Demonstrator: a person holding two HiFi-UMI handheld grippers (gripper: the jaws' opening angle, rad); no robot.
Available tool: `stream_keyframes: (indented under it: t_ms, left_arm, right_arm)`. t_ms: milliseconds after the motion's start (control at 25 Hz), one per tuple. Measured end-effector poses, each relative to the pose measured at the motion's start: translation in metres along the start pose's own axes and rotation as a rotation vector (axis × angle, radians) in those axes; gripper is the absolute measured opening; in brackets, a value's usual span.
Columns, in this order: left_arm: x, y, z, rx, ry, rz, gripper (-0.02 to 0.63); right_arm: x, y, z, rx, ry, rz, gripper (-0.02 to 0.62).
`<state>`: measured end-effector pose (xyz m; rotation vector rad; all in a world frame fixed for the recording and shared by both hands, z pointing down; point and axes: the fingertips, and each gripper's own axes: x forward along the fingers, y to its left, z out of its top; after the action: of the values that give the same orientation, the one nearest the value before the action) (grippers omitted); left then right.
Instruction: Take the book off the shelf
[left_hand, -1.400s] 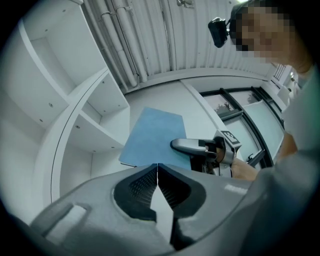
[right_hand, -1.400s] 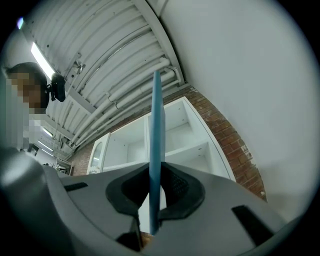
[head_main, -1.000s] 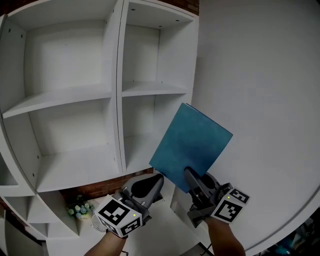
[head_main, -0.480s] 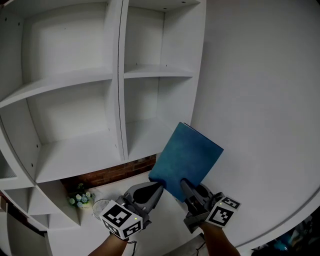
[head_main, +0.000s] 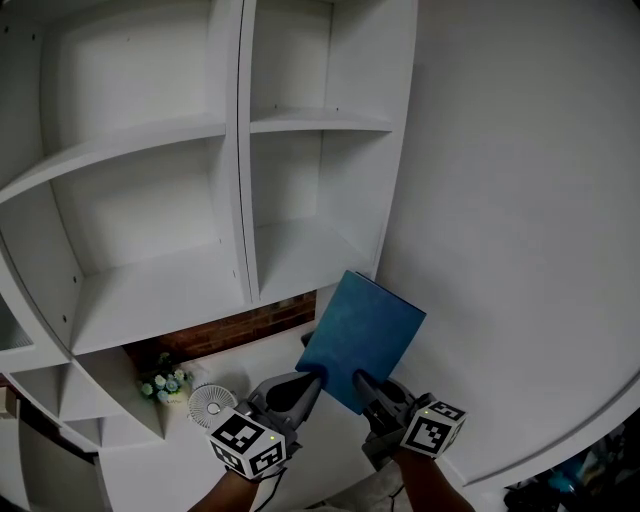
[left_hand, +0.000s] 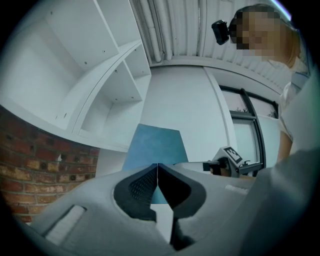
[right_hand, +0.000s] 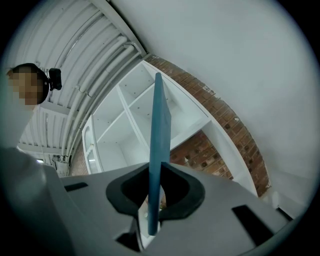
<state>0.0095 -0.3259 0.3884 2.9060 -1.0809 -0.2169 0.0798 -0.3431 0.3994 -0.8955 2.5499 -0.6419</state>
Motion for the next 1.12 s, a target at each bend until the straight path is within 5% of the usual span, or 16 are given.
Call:
stream_keyframes:
  t_ms: [560,1120]
  left_arm:
    - [-0.01,0.012,-0.043,-0.066,0.031,0.035,0.011]
    - [-0.007,0.013,-0.048,-0.082,0.037,0.031,0.011]
  right_arm:
    - [-0.008,-0.028,-0.052,0.072,0.042,-0.069,0.054]
    - [-0.007,-0.033,-0.062,0.086,0.047,-0.082,0.052]
